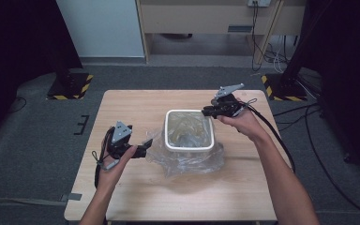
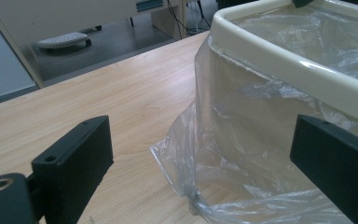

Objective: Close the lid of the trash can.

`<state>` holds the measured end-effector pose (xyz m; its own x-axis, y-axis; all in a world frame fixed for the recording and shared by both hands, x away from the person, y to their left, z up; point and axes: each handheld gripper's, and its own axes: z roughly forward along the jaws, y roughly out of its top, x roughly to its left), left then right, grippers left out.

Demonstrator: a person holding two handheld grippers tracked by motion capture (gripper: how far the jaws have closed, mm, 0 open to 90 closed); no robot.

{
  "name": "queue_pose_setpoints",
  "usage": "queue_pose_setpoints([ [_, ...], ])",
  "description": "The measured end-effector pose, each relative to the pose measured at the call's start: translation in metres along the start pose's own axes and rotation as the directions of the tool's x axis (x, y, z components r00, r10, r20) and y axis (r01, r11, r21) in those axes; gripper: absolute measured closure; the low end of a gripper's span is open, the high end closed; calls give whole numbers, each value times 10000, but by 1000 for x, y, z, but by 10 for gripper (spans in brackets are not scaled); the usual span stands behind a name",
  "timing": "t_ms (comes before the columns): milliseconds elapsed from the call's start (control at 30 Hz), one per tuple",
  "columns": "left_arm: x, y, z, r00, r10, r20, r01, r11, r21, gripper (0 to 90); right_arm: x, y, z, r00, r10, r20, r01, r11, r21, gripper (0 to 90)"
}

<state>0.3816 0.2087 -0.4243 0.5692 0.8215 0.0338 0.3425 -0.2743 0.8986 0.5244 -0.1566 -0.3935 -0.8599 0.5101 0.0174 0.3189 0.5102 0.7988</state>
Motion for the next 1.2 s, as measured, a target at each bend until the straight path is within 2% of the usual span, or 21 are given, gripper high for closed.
queue_pose_setpoints([
  [67, -2, 1, 2, 10000, 33, 46, -33, 10000, -3, 51, 2, 2, 0, 10000, -58, -21, 58, 10000, -42, 774],
  [267, -8, 5, 4, 10000, 52, 56, -51, 9999, -125, 47, 4, 7, 2, 9997, -226, 133, 222, 9994, 278, 773],
  [333, -11, 9, 4, 10000, -57, 39, 58, 9994, -339, 43, 5, 9, 5, 9994, -195, 291, 181, 9988, 455, 772],
  [433, -16, 14, 6, 9997, -115, 232, 125, 9989, -460, 43, 6, 9, 7, 9994, -139, 325, 124, 9989, 451, 771],
  [533, -24, 18, 11, 9992, 34, 386, -16, 9989, -467, 41, 6, 9, 7, 9993, -183, 337, 169, 9990, 424, 771],
  [700, -34, 21, 21, 9974, 276, 660, -258, 9993, -279, 36, 6, 8, 7, 9989, -269, 376, 253, 9987, 447, 769],
  [900, -35, 19, 28, 9977, 116, 674, -116, 9999, 0, 36, 6, 8, 8, 9991, -266, 340, 251, 9987, 435, 765],
  [1000, -34, 18, 28, 9975, 18, 708, -16, 10000, -26, 36, 5, 8, 8, 9993, -210, 304, 197, 9988, 445, 755],
  [1100, -35, 19, 28, 9976, 89, 680, -83, 9999, -91, 37, 5, 7, 8, 9993, -153, 337, 136, 9986, 518, 675],
  [1200, -36, 20, 27, 9971, 162, 743, -146, 9997, -216, 37, 6, 7, 8, 9993, -110, 345, 95, 9990, 441, 499],
])
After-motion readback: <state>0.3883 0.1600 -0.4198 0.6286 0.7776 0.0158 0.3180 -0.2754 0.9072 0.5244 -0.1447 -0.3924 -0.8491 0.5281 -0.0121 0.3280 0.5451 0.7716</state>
